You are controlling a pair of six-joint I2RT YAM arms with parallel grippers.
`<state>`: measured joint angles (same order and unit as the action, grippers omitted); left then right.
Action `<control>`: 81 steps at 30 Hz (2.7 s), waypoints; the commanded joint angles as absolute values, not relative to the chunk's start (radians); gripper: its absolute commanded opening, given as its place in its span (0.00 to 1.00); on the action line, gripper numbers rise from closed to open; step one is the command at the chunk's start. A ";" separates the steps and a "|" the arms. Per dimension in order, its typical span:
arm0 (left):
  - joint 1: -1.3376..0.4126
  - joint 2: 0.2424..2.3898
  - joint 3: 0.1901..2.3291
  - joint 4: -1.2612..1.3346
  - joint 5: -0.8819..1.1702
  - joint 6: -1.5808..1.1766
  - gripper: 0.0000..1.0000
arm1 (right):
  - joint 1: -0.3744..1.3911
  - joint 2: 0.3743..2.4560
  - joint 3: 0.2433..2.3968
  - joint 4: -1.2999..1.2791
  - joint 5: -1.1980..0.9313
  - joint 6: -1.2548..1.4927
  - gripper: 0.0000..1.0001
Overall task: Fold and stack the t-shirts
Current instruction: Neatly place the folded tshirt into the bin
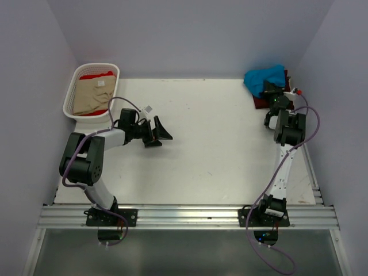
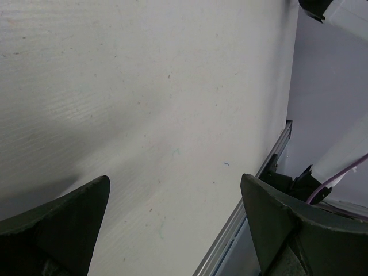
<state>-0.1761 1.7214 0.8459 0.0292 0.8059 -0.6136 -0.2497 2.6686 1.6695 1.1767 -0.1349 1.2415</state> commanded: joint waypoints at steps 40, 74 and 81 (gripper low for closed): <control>-0.207 1.609 0.729 0.172 0.858 -0.686 1.00 | -0.152 1.721 0.910 0.701 0.211 1.034 0.91; -0.207 1.528 0.672 0.193 0.887 -0.698 1.00 | -0.186 2.152 1.163 0.833 0.055 1.083 0.00; -0.207 1.407 0.690 0.222 0.893 -0.693 1.00 | -0.186 1.953 0.936 1.059 -0.191 1.046 0.00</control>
<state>-0.2043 1.5188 0.6582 0.1673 0.8654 -0.6964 -0.1883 2.0800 1.0149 0.8886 -0.0502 1.0863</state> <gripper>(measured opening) 0.997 0.008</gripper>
